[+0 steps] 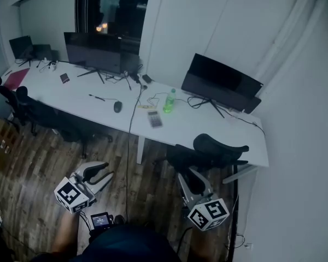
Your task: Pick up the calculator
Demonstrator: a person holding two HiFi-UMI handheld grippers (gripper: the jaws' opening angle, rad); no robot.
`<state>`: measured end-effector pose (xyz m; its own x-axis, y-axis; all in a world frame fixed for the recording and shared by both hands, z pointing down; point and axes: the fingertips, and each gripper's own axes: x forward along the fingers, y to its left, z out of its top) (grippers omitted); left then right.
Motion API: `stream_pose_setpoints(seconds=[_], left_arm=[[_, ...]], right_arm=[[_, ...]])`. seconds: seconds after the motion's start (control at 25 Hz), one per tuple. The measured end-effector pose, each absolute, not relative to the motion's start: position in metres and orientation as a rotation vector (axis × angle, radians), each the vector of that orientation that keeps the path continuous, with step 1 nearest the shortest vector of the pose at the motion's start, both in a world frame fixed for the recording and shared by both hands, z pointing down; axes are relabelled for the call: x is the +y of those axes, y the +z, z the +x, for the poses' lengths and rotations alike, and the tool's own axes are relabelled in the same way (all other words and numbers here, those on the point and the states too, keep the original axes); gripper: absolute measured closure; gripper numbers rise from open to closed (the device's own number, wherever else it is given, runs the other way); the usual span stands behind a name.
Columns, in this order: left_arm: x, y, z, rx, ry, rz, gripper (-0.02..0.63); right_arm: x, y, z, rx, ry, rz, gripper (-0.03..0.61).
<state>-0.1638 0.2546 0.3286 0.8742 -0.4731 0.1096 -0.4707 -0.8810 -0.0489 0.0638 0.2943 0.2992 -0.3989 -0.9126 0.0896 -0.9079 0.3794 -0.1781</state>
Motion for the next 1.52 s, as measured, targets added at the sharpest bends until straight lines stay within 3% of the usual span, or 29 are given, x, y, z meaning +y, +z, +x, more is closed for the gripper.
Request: stream_pose_setpoints(seconds=[0.48, 1.52], left_arm=[[0.237, 0.334, -0.202, 0.689, -0.126, -3.051, 0.495], [0.165, 0.341, -0.141, 1.013, -0.139, -2.978, 0.495]], right_arm=[[0.291, 0.301, 0.018, 2.560, -0.332, -1.772, 0.457], [0.167, 0.303, 0.093, 2.729, -0.339, -1.516, 0.457]])
